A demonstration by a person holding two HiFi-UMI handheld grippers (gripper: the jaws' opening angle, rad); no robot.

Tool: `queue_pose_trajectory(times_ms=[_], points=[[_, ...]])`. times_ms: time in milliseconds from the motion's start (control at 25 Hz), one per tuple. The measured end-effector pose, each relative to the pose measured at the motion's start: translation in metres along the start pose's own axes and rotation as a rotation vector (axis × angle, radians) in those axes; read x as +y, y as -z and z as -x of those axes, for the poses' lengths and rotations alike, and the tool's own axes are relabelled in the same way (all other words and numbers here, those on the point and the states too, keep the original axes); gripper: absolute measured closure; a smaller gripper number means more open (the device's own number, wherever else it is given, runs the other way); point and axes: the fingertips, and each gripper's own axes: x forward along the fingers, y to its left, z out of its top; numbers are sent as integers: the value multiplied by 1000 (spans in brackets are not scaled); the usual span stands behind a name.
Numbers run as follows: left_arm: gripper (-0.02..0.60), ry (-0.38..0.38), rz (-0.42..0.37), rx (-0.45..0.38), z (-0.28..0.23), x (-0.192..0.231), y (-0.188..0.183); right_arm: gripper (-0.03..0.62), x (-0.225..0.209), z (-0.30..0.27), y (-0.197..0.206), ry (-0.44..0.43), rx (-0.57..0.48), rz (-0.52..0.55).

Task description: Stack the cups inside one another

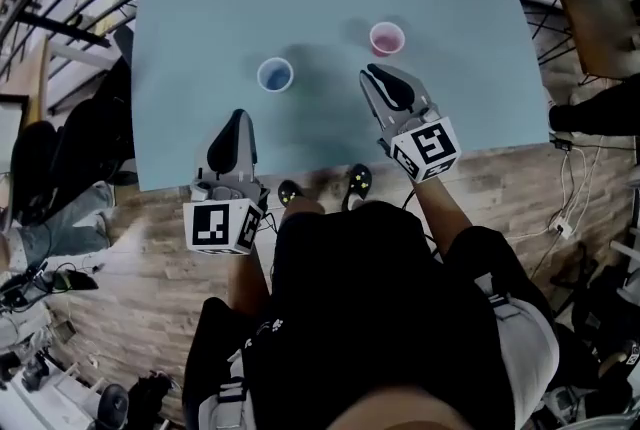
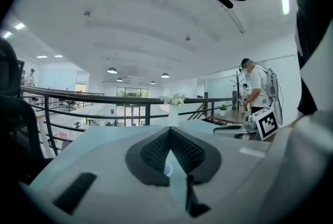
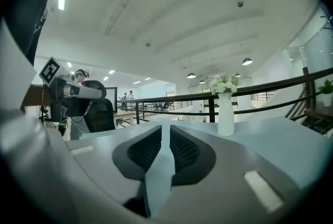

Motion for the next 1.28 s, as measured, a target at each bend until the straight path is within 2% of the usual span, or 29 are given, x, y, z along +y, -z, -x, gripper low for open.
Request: queue_pose_trajectory(times_ms=[360, 600, 840, 1280], points=[[595, 146, -24, 8, -48, -52, -2, 574, -42, 61, 0, 141, 2, -1], [596, 193, -33, 9, -67, -82, -4, 585, -67, 82, 2, 183, 0, -8], [596, 169, -35, 20, -69, -83, -3, 582, -78, 74, 10, 174, 12, -20], [595, 71, -24, 26, -72, -67, -1, 441, -100, 40, 34, 127, 84, -15]])
